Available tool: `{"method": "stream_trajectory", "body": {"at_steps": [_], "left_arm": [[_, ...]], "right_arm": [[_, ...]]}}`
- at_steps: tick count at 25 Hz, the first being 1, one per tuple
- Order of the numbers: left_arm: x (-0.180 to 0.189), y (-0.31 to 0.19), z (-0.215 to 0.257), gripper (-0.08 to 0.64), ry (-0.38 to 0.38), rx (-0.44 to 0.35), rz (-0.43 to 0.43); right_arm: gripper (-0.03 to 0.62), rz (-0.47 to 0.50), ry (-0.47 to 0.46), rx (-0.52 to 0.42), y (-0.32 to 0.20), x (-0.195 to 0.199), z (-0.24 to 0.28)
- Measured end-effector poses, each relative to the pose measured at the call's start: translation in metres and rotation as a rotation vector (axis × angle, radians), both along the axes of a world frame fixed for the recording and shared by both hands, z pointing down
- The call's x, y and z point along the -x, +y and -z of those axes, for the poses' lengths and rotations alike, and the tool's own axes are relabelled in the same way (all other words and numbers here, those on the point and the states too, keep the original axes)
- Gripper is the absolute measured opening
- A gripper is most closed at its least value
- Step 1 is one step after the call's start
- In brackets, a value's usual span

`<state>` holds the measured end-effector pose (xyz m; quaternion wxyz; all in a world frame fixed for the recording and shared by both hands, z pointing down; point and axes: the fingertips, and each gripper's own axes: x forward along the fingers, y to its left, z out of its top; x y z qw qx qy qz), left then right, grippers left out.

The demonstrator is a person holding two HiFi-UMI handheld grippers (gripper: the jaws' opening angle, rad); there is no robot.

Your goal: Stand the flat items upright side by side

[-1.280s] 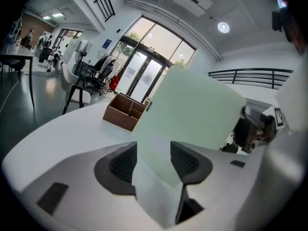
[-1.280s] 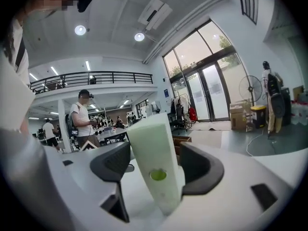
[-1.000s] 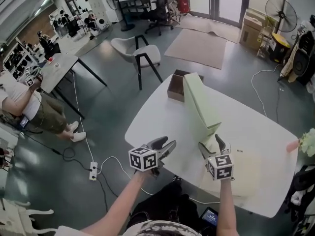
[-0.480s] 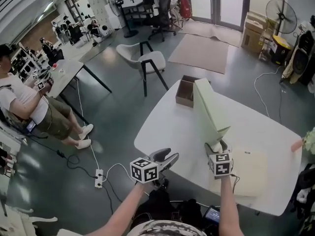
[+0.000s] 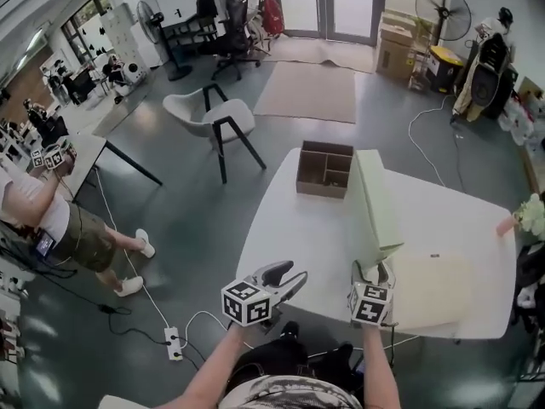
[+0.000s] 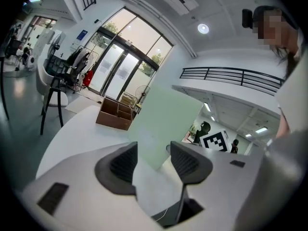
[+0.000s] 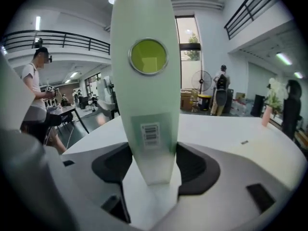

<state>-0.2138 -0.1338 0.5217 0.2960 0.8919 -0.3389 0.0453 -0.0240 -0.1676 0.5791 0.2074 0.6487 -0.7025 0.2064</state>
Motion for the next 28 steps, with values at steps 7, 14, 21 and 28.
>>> {"method": "stream_trajectory", "body": {"at_steps": [7, 14, 21, 28], "left_arm": [[0.034, -0.012, 0.000, 0.212, -0.038, -0.040, -0.113], [0.060, -0.015, -0.009, 0.212, -0.061, -0.043, -0.137], [0.067, -0.012, -0.014, 0.212, -0.030, -0.020, -0.136], [0.066, -0.013, -0.015, 0.212, -0.029, -0.024, -0.144]], "right_arm": [[0.288, -0.228, -0.025, 0.017, 0.001, 0.023, -0.005], [0.287, -0.361, -0.015, 0.002, -0.013, 0.039, -0.005], [0.287, -0.375, 0.018, -0.020, -0.020, 0.042, -0.005], [0.291, -0.318, -0.006, -0.018, -0.019, 0.044, -0.006]]}}
